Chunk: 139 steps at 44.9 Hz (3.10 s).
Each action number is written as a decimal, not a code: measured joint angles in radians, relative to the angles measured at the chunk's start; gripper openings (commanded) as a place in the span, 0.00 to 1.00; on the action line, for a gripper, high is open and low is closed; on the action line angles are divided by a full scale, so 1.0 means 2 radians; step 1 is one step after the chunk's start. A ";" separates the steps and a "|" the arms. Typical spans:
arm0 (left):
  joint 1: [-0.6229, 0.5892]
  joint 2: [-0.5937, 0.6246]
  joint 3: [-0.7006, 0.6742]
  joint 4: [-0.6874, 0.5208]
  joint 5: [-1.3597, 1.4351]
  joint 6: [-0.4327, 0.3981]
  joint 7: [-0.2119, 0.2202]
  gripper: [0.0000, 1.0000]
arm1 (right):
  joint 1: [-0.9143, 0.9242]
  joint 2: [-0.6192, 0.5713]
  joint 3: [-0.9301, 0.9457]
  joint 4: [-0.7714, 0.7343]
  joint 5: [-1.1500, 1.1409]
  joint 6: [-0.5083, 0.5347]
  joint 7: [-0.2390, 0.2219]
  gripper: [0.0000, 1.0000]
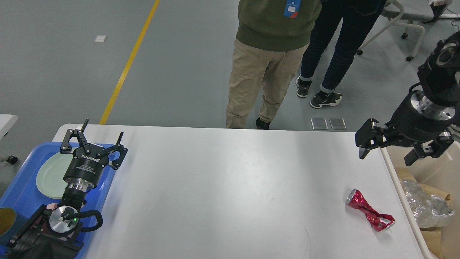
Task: Tidy desktop
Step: 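Lower the right gripper onto the red crushed can and grasp, then lift the red can and drop it into the white bin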
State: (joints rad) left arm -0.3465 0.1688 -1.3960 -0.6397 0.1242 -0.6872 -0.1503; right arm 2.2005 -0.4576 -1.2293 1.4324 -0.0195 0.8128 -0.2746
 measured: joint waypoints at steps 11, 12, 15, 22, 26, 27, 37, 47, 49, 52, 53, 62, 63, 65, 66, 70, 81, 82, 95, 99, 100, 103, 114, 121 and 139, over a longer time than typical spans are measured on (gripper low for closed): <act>0.000 0.000 0.000 0.000 0.000 0.000 0.000 0.96 | 0.040 0.048 0.011 0.049 0.002 0.011 0.004 1.00; 0.000 0.000 0.000 0.000 0.000 0.000 0.000 0.96 | 0.041 0.048 0.011 0.049 0.002 0.009 0.004 1.00; 0.000 0.000 0.000 0.000 0.000 0.000 0.000 0.96 | 0.041 0.047 0.009 0.049 0.002 0.008 0.004 1.00; 0.000 0.000 0.000 0.000 0.000 0.000 0.000 0.96 | 0.041 0.045 0.009 0.049 0.002 0.008 0.004 1.00; 0.000 0.000 0.000 0.000 0.000 0.000 0.000 0.96 | 0.038 0.043 0.010 0.048 0.002 0.005 0.004 1.00; 0.000 0.000 0.000 0.000 0.000 0.000 0.000 0.96 | 0.036 0.042 0.010 0.047 0.002 0.003 0.004 1.00; 0.000 0.000 0.000 0.000 0.000 0.000 0.000 0.96 | -0.052 0.023 0.012 0.045 -0.011 -0.124 0.005 1.00; -0.001 0.000 0.000 0.000 0.000 0.000 0.000 0.96 | -0.219 0.021 0.028 -0.038 -0.046 -0.229 0.003 1.00; -0.001 0.000 0.000 0.000 0.000 0.000 0.000 0.96 | -0.262 0.024 0.031 -0.073 -0.084 -0.234 0.005 0.98; 0.000 0.000 0.000 0.000 0.000 0.000 0.000 0.96 | -0.307 0.024 0.043 -0.108 -0.132 -0.240 0.008 0.93; 0.000 0.000 0.000 0.000 0.000 0.000 0.000 0.96 | -0.324 0.024 0.049 -0.122 -0.150 -0.244 0.011 0.92; 0.000 0.000 0.000 0.000 0.000 0.000 0.000 0.96 | -0.399 0.024 0.065 -0.172 -0.273 -0.265 0.114 0.90; 0.000 0.000 0.000 0.000 0.000 0.000 0.000 0.96 | -0.404 0.024 0.065 -0.173 -0.288 -0.268 0.128 0.90; 0.000 0.000 0.000 0.000 0.000 0.000 0.000 0.96 | -0.419 0.023 0.064 -0.177 -0.333 -0.281 0.159 0.90; 0.000 0.000 0.000 0.000 0.000 0.000 0.000 0.96 | -0.430 0.022 0.063 -0.179 -0.360 -0.297 0.170 0.90; 0.000 0.000 0.000 0.000 0.000 0.000 0.000 0.96 | -0.453 0.022 0.062 -0.184 -0.401 -0.326 0.179 0.90; 0.000 0.000 0.000 0.000 0.000 0.000 0.000 0.96 | -0.523 0.047 0.065 -0.296 -0.424 -0.352 0.175 0.91; 0.000 0.000 0.000 0.000 0.000 0.000 0.000 0.96 | -0.525 0.048 0.065 -0.300 -0.424 -0.352 0.175 0.92; 0.000 0.000 0.000 0.000 0.000 0.000 0.000 0.96 | -0.538 0.057 0.069 -0.300 -0.421 -0.352 0.175 0.80; 0.000 0.000 0.000 0.000 0.000 0.000 0.000 0.96 | -0.541 0.060 0.070 -0.298 -0.421 -0.352 0.175 0.31; 0.000 0.000 0.000 0.000 0.000 0.000 0.000 0.96 | -0.541 0.061 0.071 -0.297 -0.421 -0.352 0.175 0.26; 0.000 0.000 0.000 0.000 0.000 0.000 0.000 0.96 | -0.540 0.061 0.073 -0.294 -0.420 -0.351 0.175 0.17; 0.000 0.000 0.000 0.000 0.000 0.000 0.000 0.96 | -0.536 0.057 0.075 -0.284 -0.390 -0.346 0.175 0.00; 0.000 0.000 0.000 0.000 0.000 0.000 0.000 0.96 | -0.530 0.055 0.075 -0.266 -0.370 -0.346 0.174 0.00; 0.000 0.000 0.000 0.000 0.000 -0.001 0.000 0.96 | -0.399 -0.009 0.068 -0.157 -0.286 -0.262 0.175 0.00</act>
State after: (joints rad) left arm -0.3474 0.1688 -1.3959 -0.6397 0.1250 -0.6890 -0.1501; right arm 1.4031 -0.4752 -1.0930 1.1186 -0.5924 0.2882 0.0762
